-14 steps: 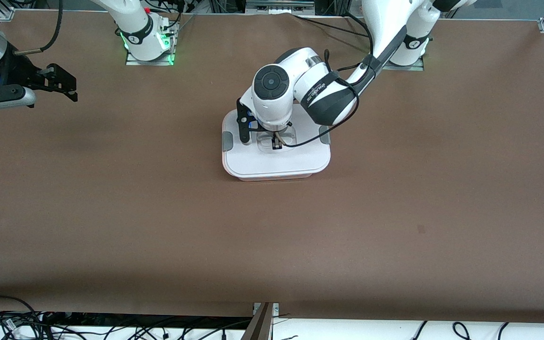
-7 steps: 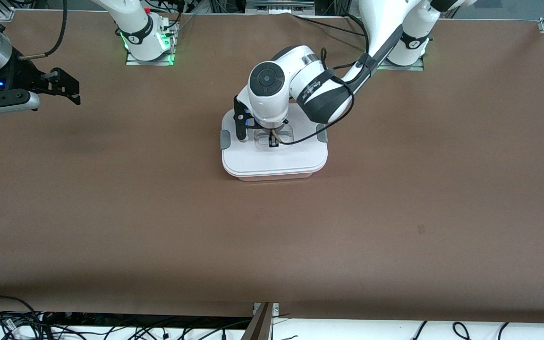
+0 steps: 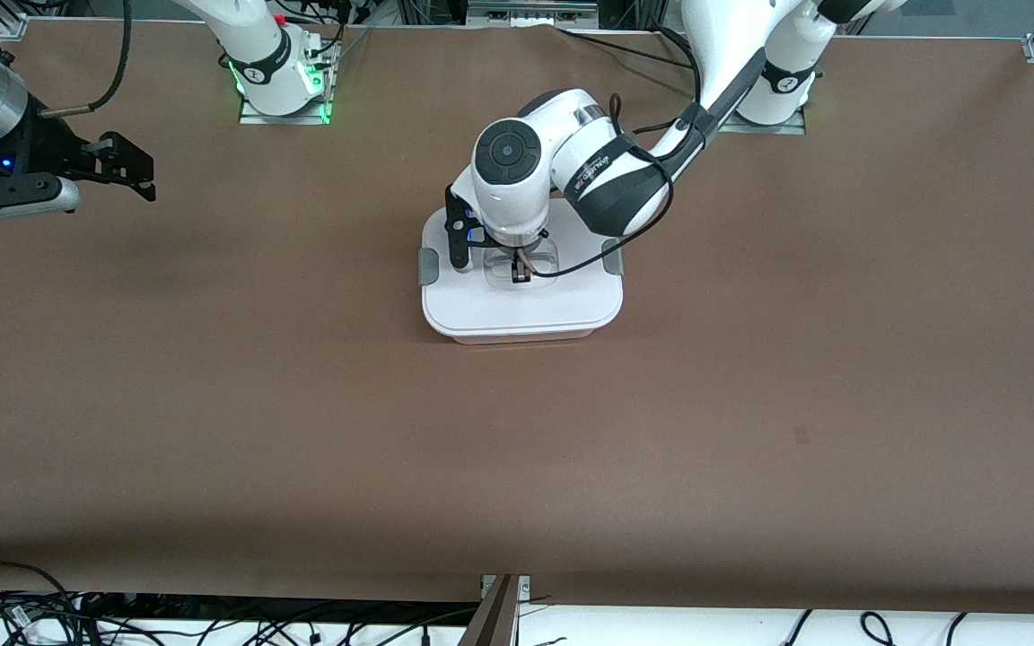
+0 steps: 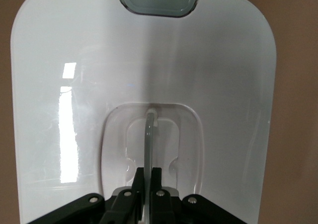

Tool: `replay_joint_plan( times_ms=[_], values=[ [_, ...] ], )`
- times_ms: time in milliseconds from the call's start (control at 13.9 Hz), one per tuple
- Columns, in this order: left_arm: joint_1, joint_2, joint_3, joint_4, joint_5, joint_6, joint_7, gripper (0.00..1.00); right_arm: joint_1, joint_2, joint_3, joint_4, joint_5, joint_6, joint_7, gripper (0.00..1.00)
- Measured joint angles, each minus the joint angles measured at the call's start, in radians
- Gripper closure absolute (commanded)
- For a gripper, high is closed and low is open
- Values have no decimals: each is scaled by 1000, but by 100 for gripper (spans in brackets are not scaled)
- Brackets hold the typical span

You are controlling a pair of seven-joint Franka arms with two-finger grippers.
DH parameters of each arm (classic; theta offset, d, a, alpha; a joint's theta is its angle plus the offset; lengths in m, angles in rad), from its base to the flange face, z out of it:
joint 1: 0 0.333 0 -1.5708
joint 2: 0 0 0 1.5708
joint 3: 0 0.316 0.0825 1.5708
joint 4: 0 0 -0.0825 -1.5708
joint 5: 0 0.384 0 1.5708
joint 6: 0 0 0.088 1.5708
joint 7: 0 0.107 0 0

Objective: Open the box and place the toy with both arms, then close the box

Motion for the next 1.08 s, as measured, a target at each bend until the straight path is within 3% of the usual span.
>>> replay_joint_plan(
  times_ms=[287,359,646,789,933,1076],
  values=[
    [-2,2,0,0,3,0,0,100,0,1,0,-2,0,6,0,0],
    [-2,2,0,1,4,0,0,1,0,1,0,-3,0,7,0,0],
    [6,-13,4,21,15,-42,-9,0,0,1,1,-3,0,9,0,0],
    [29,-57,6,44,13,-124,-25,0,0,2,1,-3,0,9,0,0],
    [101,-146,9,64,-35,-263,-79,0,0,2,2,-4,0,10,0,0],
    [239,-253,10,67,-74,-389,-115,0,0,2,2,-5,0,10,0,0]
  ],
)
